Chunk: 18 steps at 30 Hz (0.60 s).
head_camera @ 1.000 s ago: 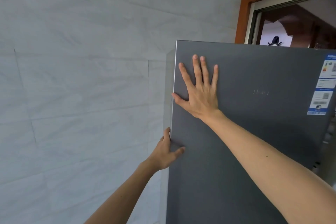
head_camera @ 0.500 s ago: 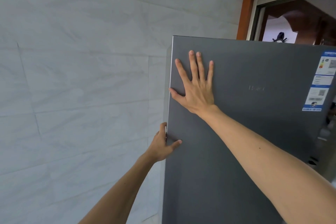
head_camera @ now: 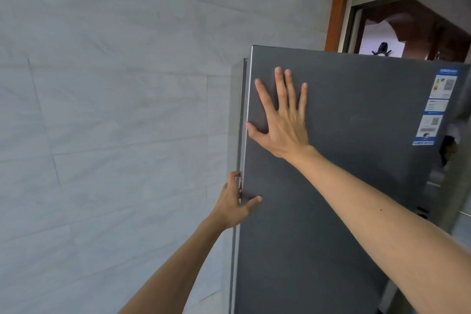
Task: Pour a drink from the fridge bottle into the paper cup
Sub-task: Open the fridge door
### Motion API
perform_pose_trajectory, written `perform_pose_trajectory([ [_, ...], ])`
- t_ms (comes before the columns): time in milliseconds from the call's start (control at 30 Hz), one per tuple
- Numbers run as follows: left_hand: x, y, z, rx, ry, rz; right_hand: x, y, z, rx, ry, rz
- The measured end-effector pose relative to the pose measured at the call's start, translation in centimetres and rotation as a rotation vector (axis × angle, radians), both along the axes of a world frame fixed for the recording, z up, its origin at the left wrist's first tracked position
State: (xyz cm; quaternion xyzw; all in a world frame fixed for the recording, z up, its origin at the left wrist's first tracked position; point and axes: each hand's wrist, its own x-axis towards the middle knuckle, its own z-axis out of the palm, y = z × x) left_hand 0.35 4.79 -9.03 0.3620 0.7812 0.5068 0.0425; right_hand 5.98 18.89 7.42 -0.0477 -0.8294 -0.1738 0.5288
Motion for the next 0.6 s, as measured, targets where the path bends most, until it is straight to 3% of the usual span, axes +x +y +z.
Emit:
perform_pose_trajectory([
  [400,5.6,-2.2,0.3,-0.005,0.044,-0.063,5.2,-5.4,-1.4,-0.256,-0.028,-0.066],
  [600,8.5,-3.1,0.0,-0.023,0.065,-0.043,8.6,-6.5,-1.4,-0.267,-0.061,-0.108],
])
